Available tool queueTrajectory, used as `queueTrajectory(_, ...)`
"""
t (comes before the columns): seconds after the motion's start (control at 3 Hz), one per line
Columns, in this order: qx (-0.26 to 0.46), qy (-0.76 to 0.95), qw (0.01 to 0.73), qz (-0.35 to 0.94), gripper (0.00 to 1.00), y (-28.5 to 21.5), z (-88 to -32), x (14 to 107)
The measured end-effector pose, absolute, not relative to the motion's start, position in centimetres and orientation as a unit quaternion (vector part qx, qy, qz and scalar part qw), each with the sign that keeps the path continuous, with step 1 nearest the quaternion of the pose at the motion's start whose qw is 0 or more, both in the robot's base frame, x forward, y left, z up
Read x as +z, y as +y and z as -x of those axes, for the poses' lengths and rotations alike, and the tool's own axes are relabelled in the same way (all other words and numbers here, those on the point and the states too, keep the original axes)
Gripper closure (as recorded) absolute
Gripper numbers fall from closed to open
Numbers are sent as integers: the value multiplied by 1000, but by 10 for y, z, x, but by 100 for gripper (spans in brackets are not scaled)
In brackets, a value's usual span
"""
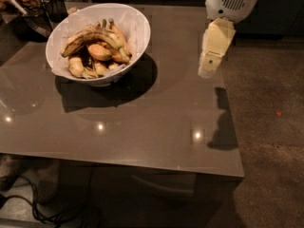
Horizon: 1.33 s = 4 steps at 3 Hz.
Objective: Pick banana from white bowl
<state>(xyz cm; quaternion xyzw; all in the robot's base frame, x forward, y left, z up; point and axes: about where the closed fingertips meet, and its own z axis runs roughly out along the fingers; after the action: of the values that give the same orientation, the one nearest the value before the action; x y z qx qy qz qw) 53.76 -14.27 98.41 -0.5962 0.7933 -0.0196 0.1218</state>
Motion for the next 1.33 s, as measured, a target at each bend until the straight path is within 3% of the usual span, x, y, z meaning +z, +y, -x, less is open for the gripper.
queueTrajectory(0.67, -5, 777, 163, 609, 0, -111, -561, 992)
queueTrajectory(1.33, 14, 755, 160, 635, 0, -38, -586, 1003)
